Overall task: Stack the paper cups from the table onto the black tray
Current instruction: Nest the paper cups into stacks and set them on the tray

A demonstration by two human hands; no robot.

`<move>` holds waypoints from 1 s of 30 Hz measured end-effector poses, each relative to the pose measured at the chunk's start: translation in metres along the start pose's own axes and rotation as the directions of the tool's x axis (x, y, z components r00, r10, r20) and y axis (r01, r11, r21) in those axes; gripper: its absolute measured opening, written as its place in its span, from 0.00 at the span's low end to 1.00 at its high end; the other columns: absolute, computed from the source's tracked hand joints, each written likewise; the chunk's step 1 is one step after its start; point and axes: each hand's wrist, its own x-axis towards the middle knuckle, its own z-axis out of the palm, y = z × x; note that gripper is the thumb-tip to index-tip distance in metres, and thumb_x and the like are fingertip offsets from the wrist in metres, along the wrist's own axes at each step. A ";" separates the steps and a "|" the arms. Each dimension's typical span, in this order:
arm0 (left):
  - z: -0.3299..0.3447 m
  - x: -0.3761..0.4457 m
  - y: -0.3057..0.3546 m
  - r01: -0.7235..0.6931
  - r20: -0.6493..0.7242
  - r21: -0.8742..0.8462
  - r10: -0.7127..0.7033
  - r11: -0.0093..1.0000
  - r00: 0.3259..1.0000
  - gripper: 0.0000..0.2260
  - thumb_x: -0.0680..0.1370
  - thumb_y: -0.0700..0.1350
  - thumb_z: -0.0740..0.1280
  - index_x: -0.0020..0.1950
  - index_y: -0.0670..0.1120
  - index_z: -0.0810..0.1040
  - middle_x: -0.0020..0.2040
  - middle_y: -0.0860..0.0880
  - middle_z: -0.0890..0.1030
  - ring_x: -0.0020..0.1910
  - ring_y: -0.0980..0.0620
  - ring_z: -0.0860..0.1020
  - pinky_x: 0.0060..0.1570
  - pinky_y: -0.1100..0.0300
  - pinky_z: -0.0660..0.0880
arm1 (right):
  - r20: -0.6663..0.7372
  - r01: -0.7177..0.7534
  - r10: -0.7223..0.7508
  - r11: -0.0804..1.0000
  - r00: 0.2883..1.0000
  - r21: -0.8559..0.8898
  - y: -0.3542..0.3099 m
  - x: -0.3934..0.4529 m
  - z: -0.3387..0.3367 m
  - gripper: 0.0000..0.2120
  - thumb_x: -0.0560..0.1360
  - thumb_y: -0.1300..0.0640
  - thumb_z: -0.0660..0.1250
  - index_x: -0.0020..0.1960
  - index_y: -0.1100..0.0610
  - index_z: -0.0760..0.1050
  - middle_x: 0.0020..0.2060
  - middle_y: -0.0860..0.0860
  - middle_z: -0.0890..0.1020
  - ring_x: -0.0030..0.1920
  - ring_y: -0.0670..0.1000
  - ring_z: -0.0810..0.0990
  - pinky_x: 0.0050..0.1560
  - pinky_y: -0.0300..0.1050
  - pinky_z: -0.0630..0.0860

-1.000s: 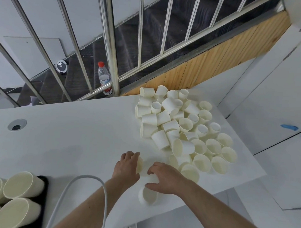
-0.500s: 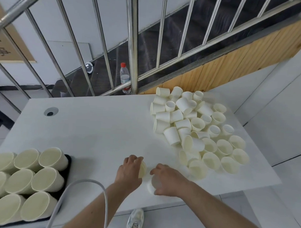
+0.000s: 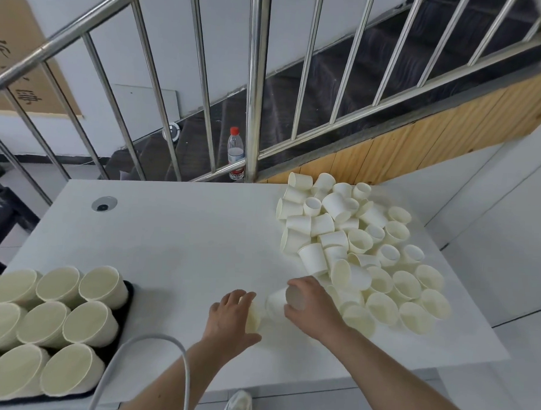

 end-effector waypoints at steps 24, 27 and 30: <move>-0.018 0.041 0.024 -0.200 -0.207 -0.276 0.145 0.940 0.968 0.34 0.68 0.52 0.72 0.73 0.52 0.64 0.66 0.56 0.69 0.63 0.52 0.71 0.61 0.59 0.70 | -0.106 -0.065 0.099 0.956 0.989 0.287 -0.014 0.028 -0.011 0.15 0.72 0.43 0.70 0.55 0.48 0.77 0.51 0.40 0.77 0.45 0.41 0.77 0.48 0.33 0.72; -0.016 0.042 0.027 -0.214 -0.185 -0.234 0.172 0.948 0.968 0.34 0.70 0.51 0.71 0.74 0.52 0.62 0.68 0.56 0.68 0.64 0.53 0.69 0.61 0.61 0.69 | -0.036 -0.098 0.110 0.963 0.993 0.249 -0.011 0.031 -0.006 0.09 0.74 0.50 0.69 0.54 0.49 0.77 0.50 0.42 0.79 0.43 0.43 0.78 0.48 0.36 0.75; -0.015 0.043 0.027 -0.199 -0.160 -0.228 0.165 0.953 0.973 0.36 0.70 0.54 0.72 0.74 0.52 0.61 0.69 0.56 0.68 0.65 0.54 0.68 0.61 0.61 0.68 | -0.031 -0.121 0.132 0.965 0.991 0.233 -0.007 0.033 -0.004 0.05 0.75 0.58 0.66 0.50 0.51 0.77 0.47 0.44 0.80 0.39 0.46 0.80 0.39 0.34 0.73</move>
